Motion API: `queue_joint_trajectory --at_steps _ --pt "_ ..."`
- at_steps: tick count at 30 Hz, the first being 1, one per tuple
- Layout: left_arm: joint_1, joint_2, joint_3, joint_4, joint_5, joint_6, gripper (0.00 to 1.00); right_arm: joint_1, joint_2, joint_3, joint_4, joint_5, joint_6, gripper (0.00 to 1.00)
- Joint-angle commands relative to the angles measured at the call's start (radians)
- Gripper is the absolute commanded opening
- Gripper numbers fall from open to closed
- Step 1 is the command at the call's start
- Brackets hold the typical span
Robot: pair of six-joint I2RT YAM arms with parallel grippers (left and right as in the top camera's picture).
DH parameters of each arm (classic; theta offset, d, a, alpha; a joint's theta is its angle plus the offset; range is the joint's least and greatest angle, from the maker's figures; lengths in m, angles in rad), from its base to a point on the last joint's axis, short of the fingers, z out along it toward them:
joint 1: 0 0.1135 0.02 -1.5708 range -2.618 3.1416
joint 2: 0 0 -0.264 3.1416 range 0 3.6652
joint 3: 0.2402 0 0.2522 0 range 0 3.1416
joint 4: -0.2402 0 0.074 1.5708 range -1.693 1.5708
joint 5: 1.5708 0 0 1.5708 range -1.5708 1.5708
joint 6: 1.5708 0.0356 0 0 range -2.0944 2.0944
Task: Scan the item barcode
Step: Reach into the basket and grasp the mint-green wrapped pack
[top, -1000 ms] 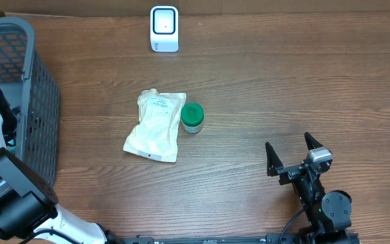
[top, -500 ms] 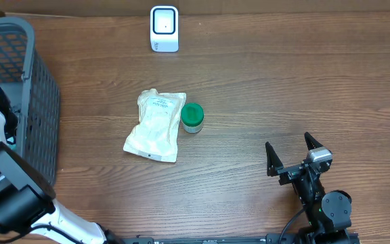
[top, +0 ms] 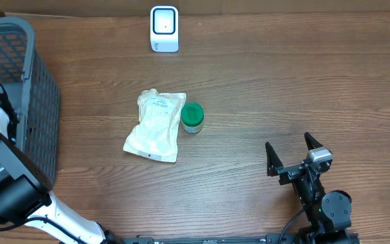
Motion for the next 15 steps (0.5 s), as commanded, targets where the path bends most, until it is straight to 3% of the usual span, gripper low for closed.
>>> queue_joint_trajectory --at_steps 1,3,4,5,6,7,15 --pt "0.005 0.060 -0.008 -0.039 0.013 0.000 0.72 0.004 -0.010 -0.010 0.006 0.009 0.002 1.00" --pt "0.004 0.065 -0.008 -0.046 0.041 0.001 0.65 0.004 -0.010 -0.010 0.006 0.009 0.001 1.00" --pt "0.003 0.065 -0.008 -0.047 0.052 0.001 0.53 0.004 -0.010 -0.010 0.006 0.009 0.001 1.00" --pt "0.003 0.064 -0.008 -0.048 0.061 0.001 0.27 0.004 -0.010 -0.010 0.006 0.009 0.002 1.00" --pt "0.003 0.064 -0.006 -0.052 0.061 0.001 0.11 0.004 -0.010 -0.010 0.006 0.009 0.001 1.00" --pt "0.003 0.063 -0.003 -0.060 0.061 0.001 0.04 0.004 -0.010 -0.010 0.006 0.009 0.002 1.00" --pt "0.003 0.039 0.109 -0.179 0.061 -0.062 0.04 0.004 -0.010 -0.010 0.006 0.009 0.002 1.00"
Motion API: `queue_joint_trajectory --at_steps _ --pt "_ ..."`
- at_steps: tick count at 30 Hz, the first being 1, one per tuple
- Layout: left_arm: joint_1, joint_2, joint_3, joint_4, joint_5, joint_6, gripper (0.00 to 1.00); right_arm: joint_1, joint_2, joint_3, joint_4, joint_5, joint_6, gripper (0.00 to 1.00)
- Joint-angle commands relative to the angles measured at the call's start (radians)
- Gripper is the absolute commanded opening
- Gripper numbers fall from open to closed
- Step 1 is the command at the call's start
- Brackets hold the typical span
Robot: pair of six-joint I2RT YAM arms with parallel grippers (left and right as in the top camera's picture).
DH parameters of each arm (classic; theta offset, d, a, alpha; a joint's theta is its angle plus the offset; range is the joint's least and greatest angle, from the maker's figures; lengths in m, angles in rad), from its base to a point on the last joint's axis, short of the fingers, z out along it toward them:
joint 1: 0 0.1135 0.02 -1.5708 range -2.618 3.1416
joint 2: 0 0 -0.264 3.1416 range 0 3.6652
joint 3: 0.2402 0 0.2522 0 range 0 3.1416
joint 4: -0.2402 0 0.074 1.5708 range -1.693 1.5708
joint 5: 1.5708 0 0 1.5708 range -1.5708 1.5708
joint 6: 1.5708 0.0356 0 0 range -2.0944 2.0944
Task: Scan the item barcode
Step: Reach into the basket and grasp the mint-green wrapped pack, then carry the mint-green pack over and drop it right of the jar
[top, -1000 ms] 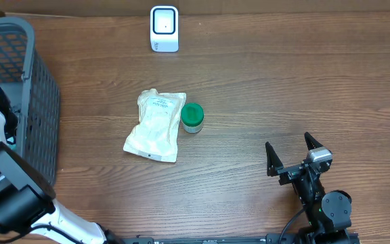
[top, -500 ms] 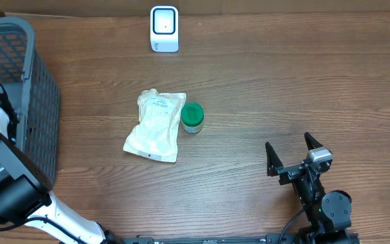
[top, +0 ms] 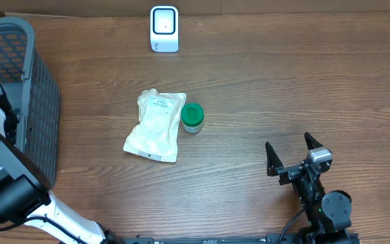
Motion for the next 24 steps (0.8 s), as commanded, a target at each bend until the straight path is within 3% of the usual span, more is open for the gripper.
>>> queue_joint_trajectory --at_steps 1,6,12,18,24 --pt "0.001 0.022 0.084 -0.081 0.050 -0.073 0.04 0.004 -0.010 -0.010 0.006 0.009 0.001 1.00" --pt "0.000 -0.047 0.277 -0.216 0.101 -0.190 0.04 0.004 -0.010 -0.010 0.006 0.009 0.001 1.00" --pt "-0.027 -0.224 0.472 -0.282 0.336 -0.211 0.04 0.004 -0.010 -0.010 0.006 0.009 0.001 1.00" --pt "-0.119 -0.425 0.511 -0.283 0.368 -0.213 0.04 0.004 -0.010 -0.010 0.006 0.009 0.001 1.00" --pt "-0.303 -0.550 0.511 -0.360 0.368 -0.212 0.04 0.004 -0.010 -0.010 0.006 0.009 0.001 1.00"
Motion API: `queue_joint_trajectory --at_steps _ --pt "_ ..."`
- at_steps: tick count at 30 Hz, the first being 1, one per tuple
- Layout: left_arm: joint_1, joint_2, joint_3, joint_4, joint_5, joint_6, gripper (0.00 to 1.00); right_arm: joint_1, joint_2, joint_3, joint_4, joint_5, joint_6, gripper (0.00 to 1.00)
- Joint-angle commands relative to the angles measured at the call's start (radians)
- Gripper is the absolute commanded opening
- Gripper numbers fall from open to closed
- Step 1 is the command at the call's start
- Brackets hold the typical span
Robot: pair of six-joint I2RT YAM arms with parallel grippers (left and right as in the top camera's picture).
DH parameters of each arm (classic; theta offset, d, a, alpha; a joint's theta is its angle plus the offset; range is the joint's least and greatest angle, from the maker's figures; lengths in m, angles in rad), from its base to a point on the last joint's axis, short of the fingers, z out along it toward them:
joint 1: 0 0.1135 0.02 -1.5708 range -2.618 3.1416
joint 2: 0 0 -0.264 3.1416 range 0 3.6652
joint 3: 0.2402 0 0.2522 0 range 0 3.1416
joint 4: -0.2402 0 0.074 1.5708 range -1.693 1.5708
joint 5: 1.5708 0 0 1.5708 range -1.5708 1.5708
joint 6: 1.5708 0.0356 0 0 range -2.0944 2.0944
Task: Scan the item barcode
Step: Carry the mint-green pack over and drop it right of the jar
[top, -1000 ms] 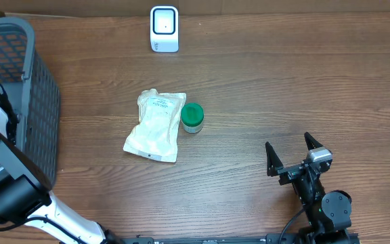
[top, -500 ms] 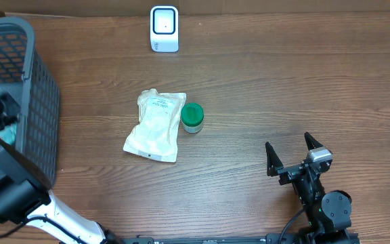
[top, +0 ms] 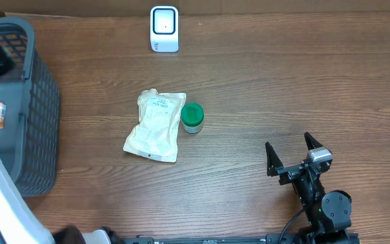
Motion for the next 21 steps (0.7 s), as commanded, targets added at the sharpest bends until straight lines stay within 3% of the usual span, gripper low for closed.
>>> queue_joint_trajectory --at_steps 1,10,18,21 --pt "-0.129 -0.035 0.005 -0.050 0.019 -0.016 0.04 0.004 -0.010 -0.010 0.006 0.009 0.002 1.00" --pt "-0.513 0.012 -0.053 -0.134 -0.021 -0.016 0.04 0.004 -0.010 -0.010 0.006 0.010 0.001 1.00" --pt "-0.827 0.178 -0.169 -0.013 -0.093 -0.011 0.04 0.004 -0.010 -0.010 0.006 0.010 0.001 1.00" --pt "-0.919 0.275 -0.170 0.058 -0.097 0.056 0.04 0.004 -0.010 -0.010 0.006 0.010 0.001 1.00"
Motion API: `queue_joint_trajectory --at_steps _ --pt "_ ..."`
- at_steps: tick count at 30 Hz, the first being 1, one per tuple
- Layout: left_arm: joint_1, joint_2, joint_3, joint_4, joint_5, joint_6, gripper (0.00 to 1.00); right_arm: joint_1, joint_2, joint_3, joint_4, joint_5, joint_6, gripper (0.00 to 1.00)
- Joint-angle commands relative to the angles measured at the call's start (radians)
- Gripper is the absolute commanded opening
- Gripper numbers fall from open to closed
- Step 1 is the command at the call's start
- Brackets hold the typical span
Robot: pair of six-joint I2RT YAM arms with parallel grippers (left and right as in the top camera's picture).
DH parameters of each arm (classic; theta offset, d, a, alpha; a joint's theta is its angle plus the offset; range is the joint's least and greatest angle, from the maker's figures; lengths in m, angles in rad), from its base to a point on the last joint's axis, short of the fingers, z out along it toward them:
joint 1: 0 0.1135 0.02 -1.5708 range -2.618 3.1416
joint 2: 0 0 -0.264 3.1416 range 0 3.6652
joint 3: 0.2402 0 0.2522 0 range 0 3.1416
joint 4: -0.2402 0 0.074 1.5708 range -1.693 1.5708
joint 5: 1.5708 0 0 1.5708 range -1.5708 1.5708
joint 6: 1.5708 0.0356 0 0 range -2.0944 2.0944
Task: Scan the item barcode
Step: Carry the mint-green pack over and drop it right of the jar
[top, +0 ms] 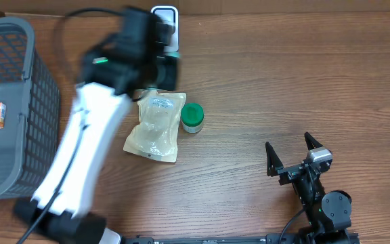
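Note:
A white pouch [153,126] lies flat mid-table, and a small jar with a green lid [193,116] touches its right side. The white barcode scanner [165,13] stands at the far edge, partly covered by my left arm. My left gripper [162,66] is blurred by motion, above the pouch's top edge and just in front of the scanner. Whether it is open or holds anything is not visible. My right gripper [291,153] stands open near the front right, nothing between its fingers, far from the pouch and the jar.
A grey mesh basket [38,81] fills the left side and holds an orange packet and a green item. My left arm's white link [80,163] slants across the table between the basket and the pouch.
My left arm was over the basket at the far left; now it reaches across the table, its gripper by the scanner above the pouch. The pouch, jar and right arm are unchanged.
At first my left arm rested low at the left edge beside the basket, and it was still there half a second later. Then it was raised and blurred over the basket. Now it reaches the scanner. The pouch, jar and right gripper have stayed put.

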Motion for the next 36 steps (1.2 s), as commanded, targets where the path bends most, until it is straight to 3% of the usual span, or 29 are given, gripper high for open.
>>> queue_joint_trajectory --at_steps 1,10,20,22,24,26,29,36 --pt "-0.102 0.100 -0.009 0.066 -0.030 0.086 0.04 0.004 -0.010 -0.010 0.006 0.009 0.001 1.00" --pt "-0.260 0.331 -0.009 0.208 -0.030 0.181 0.04 0.004 -0.010 -0.010 0.006 0.009 0.001 1.00" --pt "-0.277 0.438 -0.009 0.222 -0.028 0.180 0.05 0.004 -0.010 -0.010 0.006 0.009 0.001 1.00" --pt "-0.277 0.440 -0.009 0.222 -0.028 0.178 0.17 0.004 -0.010 -0.010 0.006 0.009 0.001 1.00" --pt "-0.277 0.440 -0.009 0.224 -0.026 0.175 0.42 0.004 -0.010 -0.010 0.006 0.009 0.001 1.00" --pt "-0.277 0.439 -0.009 0.224 -0.025 0.175 0.57 0.004 -0.010 -0.010 0.006 0.009 0.001 1.00" --pt "-0.275 0.438 -0.001 0.221 -0.025 0.175 0.64 0.004 -0.010 -0.010 0.006 0.009 0.001 1.00" --pt "-0.233 0.393 0.134 0.132 -0.031 0.164 0.65 0.004 -0.010 -0.010 0.006 0.009 0.001 1.00"
